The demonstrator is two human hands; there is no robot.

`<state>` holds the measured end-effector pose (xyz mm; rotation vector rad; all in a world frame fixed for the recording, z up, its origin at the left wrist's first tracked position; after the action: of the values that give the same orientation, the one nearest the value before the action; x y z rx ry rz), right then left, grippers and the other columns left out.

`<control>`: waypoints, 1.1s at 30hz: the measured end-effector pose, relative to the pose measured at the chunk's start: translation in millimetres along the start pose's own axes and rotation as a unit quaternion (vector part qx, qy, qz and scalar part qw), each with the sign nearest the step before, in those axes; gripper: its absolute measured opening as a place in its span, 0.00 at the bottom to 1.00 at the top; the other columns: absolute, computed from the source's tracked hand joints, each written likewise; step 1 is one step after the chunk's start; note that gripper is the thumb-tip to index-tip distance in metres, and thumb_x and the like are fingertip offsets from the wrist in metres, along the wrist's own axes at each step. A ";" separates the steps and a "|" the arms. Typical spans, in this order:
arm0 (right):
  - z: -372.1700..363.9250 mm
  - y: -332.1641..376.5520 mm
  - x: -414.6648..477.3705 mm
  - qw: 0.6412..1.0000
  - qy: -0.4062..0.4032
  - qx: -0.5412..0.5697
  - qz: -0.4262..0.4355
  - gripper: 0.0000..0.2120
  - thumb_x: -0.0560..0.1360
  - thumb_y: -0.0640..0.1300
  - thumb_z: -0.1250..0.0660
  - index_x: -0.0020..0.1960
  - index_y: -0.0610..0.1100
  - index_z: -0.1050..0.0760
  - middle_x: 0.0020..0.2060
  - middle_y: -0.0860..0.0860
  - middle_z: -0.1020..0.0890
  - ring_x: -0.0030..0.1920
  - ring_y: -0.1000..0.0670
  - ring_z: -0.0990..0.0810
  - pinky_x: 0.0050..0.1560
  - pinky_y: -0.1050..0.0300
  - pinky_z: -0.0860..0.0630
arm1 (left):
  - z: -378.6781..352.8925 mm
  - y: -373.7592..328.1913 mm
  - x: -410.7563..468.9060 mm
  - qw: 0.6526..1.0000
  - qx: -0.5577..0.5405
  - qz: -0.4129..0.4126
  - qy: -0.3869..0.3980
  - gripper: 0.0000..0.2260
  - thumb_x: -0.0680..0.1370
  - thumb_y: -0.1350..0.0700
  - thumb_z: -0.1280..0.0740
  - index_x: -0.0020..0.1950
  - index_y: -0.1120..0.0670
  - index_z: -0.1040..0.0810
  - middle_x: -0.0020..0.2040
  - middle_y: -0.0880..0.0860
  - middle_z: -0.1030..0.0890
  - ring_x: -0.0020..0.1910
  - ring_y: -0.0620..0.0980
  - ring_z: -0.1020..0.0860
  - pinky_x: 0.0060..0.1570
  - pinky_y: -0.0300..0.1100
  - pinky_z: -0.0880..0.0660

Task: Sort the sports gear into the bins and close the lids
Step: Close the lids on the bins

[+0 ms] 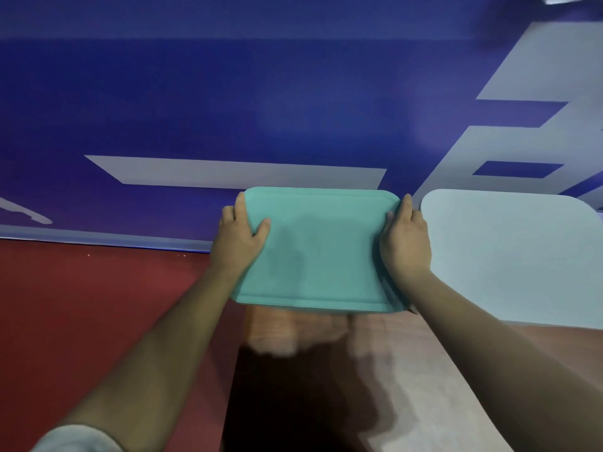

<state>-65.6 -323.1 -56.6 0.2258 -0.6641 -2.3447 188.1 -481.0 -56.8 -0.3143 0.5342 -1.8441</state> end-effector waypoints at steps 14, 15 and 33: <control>-3.9 10.0 40.9 0.995 0.011 -0.092 -0.040 0.10 0.76 0.33 0.47 0.56 0.35 0.31 0.49 0.37 0.22 0.43 0.37 0.23 0.40 0.52 0.35 | -3.1 -11.9 15.4 0.999 0.038 0.014 -0.018 0.32 0.78 0.41 0.38 0.74 0.60 0.41 0.65 0.61 0.32 0.53 0.67 0.24 0.43 0.54 0.26; -5.1 9.8 37.6 0.996 0.012 -0.084 -0.034 0.12 0.75 0.32 0.47 0.57 0.35 0.32 0.51 0.37 0.23 0.45 0.36 0.23 0.42 0.52 0.35 | -3.8 -10.7 14.0 0.999 0.044 0.011 -0.018 0.32 0.79 0.41 0.38 0.74 0.60 0.41 0.64 0.61 0.31 0.52 0.68 0.24 0.43 0.55 0.26; 4.2 4.3 21.7 0.998 0.046 0.016 -0.048 0.14 0.73 0.34 0.44 0.57 0.39 0.33 0.50 0.39 0.24 0.42 0.40 0.29 0.43 0.50 0.33 | -6.6 -10.2 10.2 0.997 0.073 -0.017 -0.028 0.33 0.79 0.40 0.39 0.76 0.60 0.42 0.61 0.62 0.31 0.50 0.69 0.24 0.43 0.57 0.26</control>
<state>-80.9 -338.5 -50.4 0.3850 -0.6596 -2.3995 173.3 -486.6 -57.8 -0.2765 0.3545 -1.8896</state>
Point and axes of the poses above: each hand's wrist, its own x-axis towards the middle knuckle, its own z-axis out of the back of the hand, y = z × x, the point moved 2 cm from there along x, towards the middle knuckle
